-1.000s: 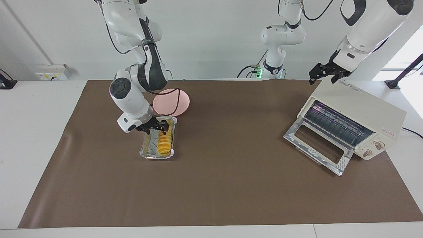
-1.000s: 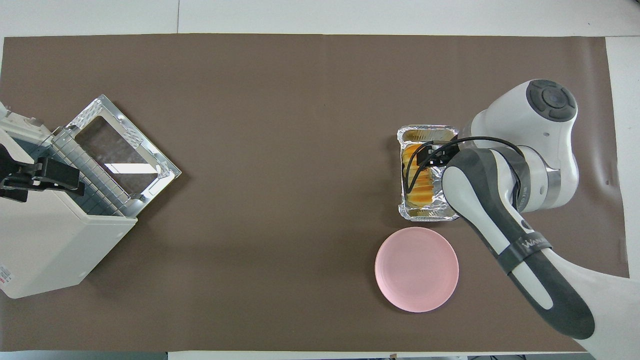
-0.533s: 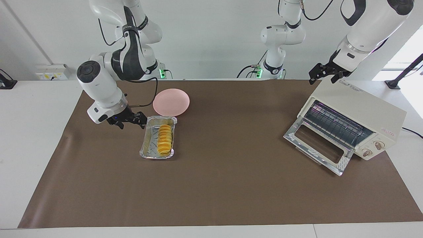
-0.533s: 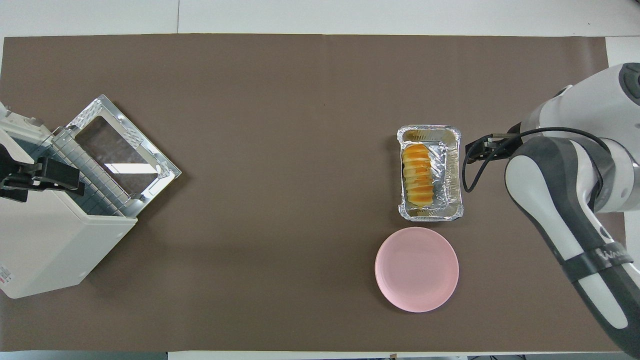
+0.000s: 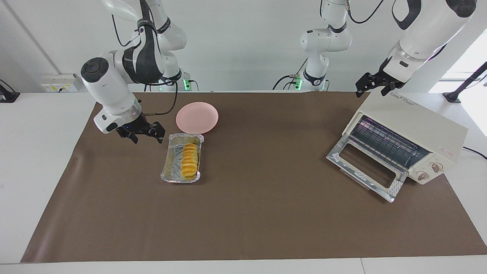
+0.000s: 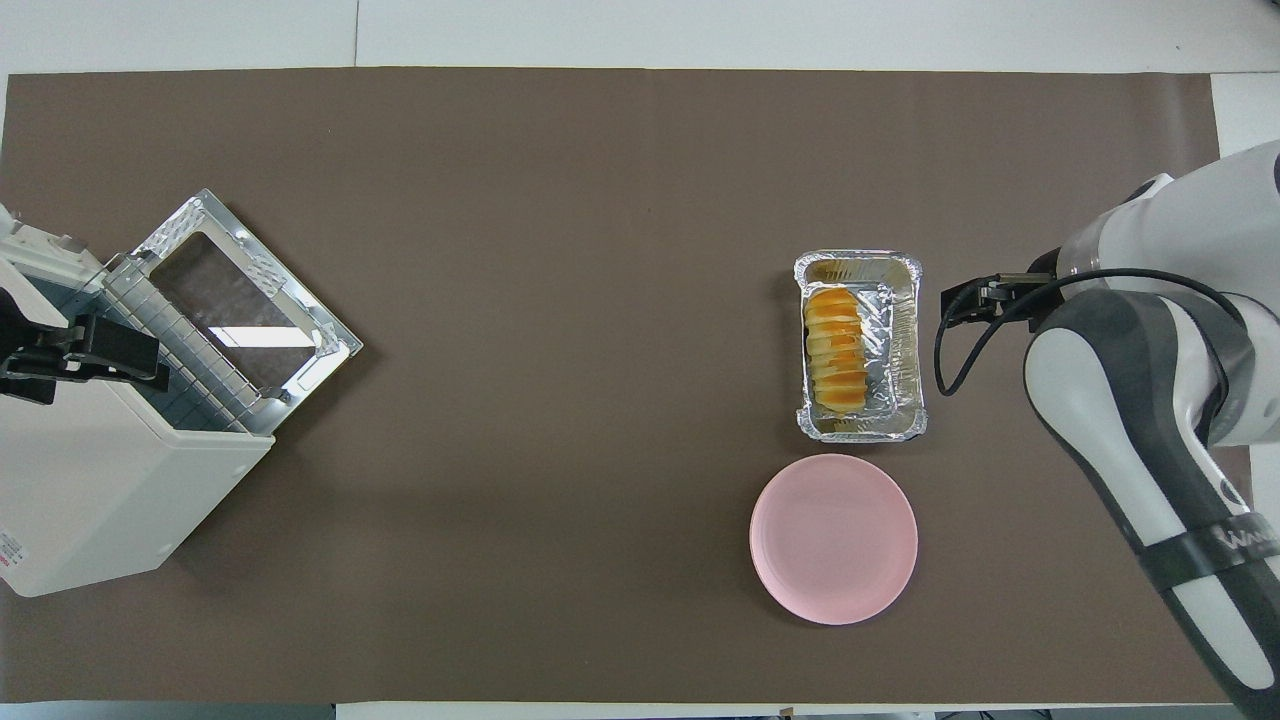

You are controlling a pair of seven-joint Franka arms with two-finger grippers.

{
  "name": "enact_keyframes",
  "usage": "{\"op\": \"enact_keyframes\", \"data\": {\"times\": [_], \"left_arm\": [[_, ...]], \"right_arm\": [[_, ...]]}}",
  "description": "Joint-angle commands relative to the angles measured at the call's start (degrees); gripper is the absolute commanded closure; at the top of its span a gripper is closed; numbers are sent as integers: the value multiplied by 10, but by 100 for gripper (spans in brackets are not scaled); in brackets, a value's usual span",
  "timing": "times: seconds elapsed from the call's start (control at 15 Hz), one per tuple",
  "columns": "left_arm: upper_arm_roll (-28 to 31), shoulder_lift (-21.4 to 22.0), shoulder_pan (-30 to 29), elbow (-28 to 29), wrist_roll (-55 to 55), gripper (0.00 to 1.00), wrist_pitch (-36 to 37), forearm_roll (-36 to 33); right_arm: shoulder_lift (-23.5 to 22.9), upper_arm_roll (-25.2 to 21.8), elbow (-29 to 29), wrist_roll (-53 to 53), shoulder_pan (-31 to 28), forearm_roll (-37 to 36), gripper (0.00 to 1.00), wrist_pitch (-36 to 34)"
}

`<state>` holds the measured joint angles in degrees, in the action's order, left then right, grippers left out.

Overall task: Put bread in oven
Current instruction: 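Open the right gripper and raise it away from the tray, then grasp the foil tray rim with the right gripper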

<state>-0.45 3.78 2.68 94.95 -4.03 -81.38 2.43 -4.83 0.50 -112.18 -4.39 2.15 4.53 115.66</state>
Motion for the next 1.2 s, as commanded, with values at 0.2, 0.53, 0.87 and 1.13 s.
{"op": "enact_keyframes", "data": {"times": [0.2,0.53,0.87,1.13], "left_arm": [[1,11,0,5,6,0,-11,-15],[0,16,1,11,5,0,-8,-15],[0,15,1,9,8,0,-18,-27],[0,16,1,10,8,0,-14,-27]], "right_arm": [[-53,6,-51,-6,21,10,1,105],[-62,6,-105,-8,39,14,26,146],[-57,6,-109,-8,34,14,100,135],[-52,6,-100,-8,34,14,100,135]]}}
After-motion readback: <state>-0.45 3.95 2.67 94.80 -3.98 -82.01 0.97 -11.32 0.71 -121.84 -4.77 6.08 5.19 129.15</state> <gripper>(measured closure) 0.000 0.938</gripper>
